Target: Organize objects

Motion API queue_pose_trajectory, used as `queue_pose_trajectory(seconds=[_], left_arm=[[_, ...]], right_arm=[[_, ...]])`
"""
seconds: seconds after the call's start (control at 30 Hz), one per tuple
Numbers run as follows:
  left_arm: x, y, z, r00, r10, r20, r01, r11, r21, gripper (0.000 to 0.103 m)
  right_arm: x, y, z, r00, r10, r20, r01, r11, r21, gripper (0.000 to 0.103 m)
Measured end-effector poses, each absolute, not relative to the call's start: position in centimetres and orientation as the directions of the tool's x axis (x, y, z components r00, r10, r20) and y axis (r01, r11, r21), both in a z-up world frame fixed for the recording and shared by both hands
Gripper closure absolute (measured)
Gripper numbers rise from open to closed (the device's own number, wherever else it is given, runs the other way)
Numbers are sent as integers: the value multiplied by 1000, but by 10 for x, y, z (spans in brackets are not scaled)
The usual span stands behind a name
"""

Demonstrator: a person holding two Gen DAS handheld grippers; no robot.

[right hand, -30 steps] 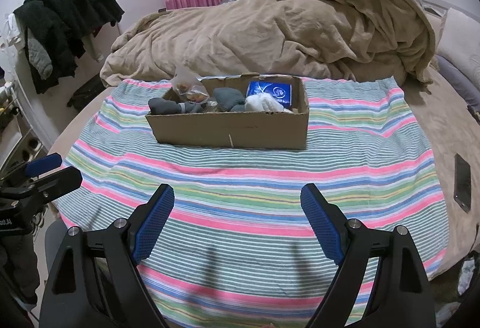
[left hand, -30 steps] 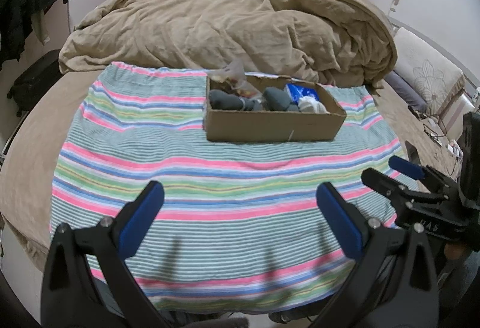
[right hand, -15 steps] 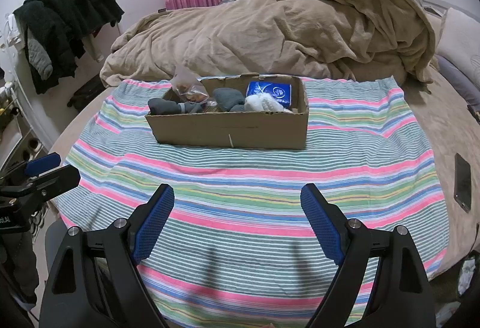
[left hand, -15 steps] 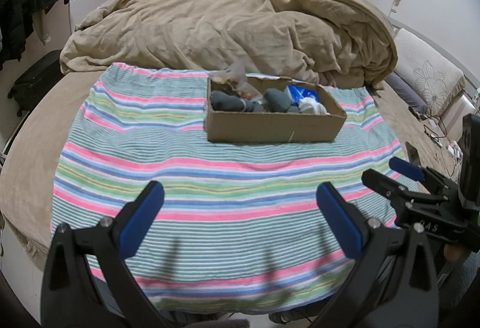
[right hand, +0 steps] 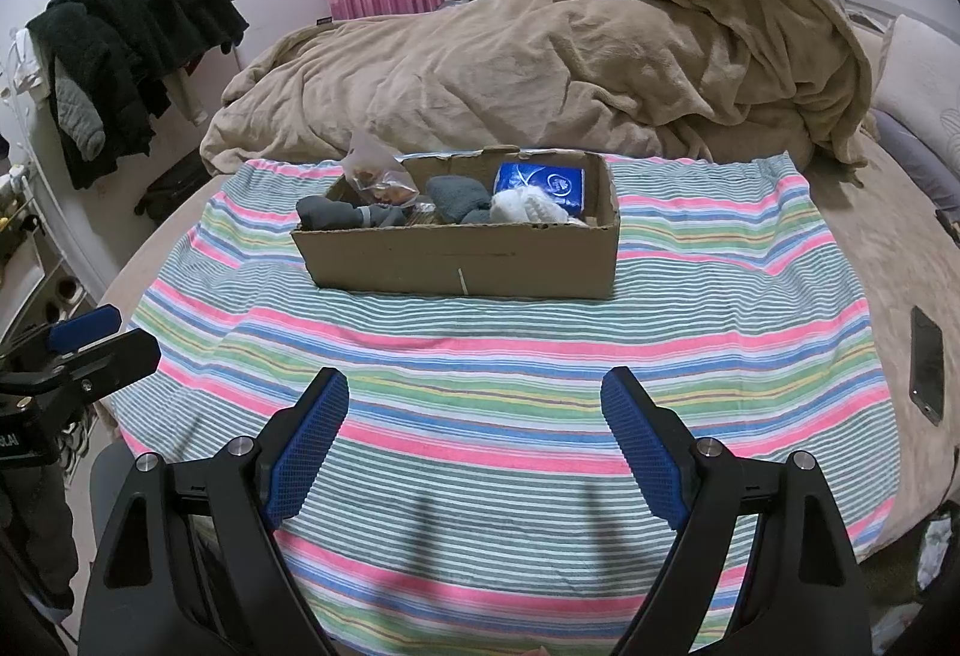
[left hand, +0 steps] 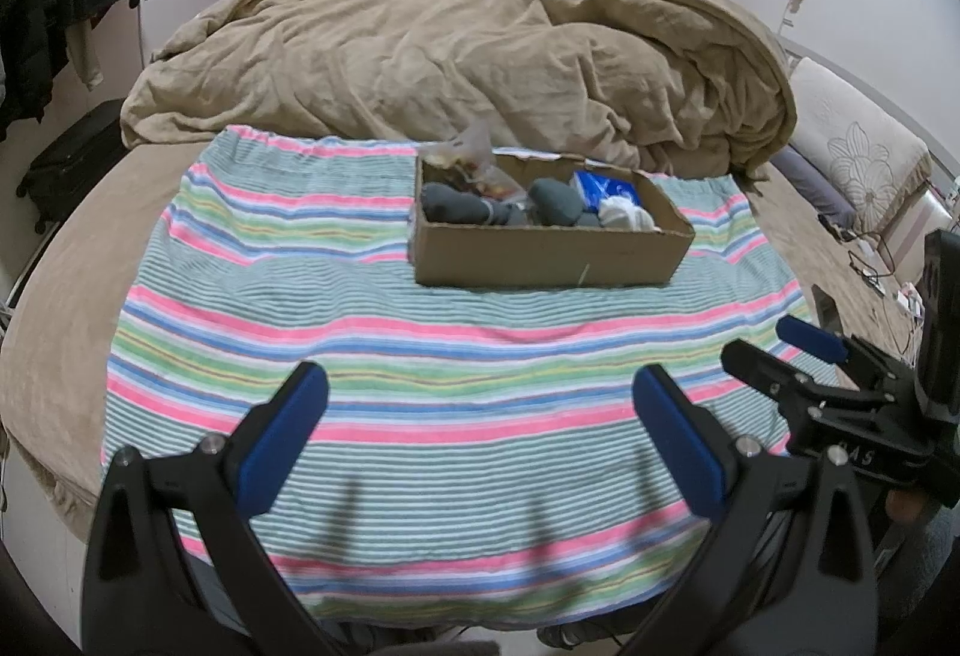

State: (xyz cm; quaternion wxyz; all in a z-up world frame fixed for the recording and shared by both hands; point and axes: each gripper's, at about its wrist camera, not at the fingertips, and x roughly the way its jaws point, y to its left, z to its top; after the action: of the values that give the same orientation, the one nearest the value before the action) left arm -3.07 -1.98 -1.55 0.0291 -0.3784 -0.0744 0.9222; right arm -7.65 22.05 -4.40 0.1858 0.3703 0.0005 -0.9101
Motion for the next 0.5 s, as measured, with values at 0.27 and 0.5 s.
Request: queue_pose_trajectory(seconds=[0.27, 0.5], left_arm=[[-36, -19, -20, -705, 108, -701, 5, -988, -157, 1], [-47, -21, -27, -704, 88, -705, 7, -991, -131, 1]], right_arm=[[-79, 220, -47, -653, -338, -678, 336, -931, 140, 14], [-87, 220, -53, -642, -339, -687, 333, -931, 148, 14]])
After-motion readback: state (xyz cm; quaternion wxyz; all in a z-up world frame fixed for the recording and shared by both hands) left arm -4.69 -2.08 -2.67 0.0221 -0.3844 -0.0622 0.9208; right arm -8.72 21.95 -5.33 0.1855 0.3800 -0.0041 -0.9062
